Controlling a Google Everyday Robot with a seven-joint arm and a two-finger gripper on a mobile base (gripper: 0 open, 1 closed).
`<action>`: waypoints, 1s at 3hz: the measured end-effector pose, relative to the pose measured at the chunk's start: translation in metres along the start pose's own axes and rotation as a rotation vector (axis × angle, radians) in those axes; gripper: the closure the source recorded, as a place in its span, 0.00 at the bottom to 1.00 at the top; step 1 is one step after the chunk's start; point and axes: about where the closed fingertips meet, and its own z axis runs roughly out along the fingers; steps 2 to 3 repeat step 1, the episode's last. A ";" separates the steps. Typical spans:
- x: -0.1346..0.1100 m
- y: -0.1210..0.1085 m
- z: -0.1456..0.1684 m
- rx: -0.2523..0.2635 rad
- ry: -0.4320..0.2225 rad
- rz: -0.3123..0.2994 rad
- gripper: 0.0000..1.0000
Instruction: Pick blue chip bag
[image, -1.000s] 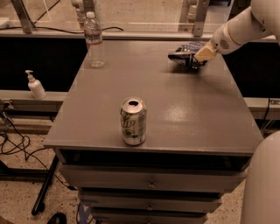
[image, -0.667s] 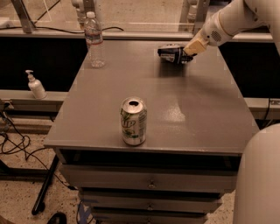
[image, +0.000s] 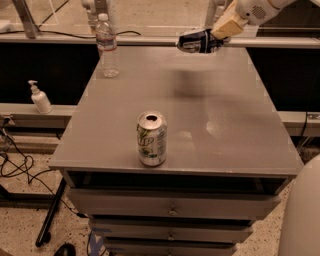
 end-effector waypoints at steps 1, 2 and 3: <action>-0.004 0.000 -0.004 0.004 -0.002 -0.013 1.00; -0.004 0.000 -0.004 0.004 -0.002 -0.013 1.00; -0.004 0.000 -0.004 0.004 -0.002 -0.013 1.00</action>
Offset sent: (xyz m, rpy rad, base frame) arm 0.0000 0.0000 0.0000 0.0000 0.0000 0.0000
